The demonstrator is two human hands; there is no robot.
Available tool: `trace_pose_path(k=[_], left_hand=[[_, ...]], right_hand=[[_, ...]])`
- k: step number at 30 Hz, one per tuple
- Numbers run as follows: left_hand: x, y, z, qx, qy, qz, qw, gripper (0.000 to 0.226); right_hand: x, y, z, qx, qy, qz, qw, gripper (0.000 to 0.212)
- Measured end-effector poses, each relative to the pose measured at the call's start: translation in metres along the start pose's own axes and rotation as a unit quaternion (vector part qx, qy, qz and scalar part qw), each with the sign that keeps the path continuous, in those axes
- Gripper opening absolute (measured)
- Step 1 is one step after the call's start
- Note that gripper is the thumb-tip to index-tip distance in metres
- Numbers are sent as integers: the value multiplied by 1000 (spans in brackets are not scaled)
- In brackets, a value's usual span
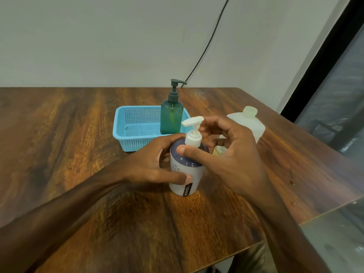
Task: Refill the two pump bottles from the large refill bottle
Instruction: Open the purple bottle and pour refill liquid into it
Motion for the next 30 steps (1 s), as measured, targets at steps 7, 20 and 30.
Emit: trace_pose_path(k=[7, 20, 30], left_hand=[[3, -7, 3, 8, -11, -5, 1000, 76], [-10, 5, 2, -42, 91, 47, 994, 87], [-1, 4, 2, -45, 48, 49, 997, 91]], right_hand=[[8, 1, 0, -6, -90, 38, 995, 50], [5, -1, -4, 0, -15, 46, 999, 49], [-2, 3, -3, -32, 48, 29, 998, 48]])
Point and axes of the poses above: each hand's wrist, its own z-axis towards the middle knuckle, its own x-axis out of the back of the hand, y = z × x, the point moved 1 cm from there along z, towards the middle knuckle, and after that the axes turned 1 degree about y, right-handed, at the moved point
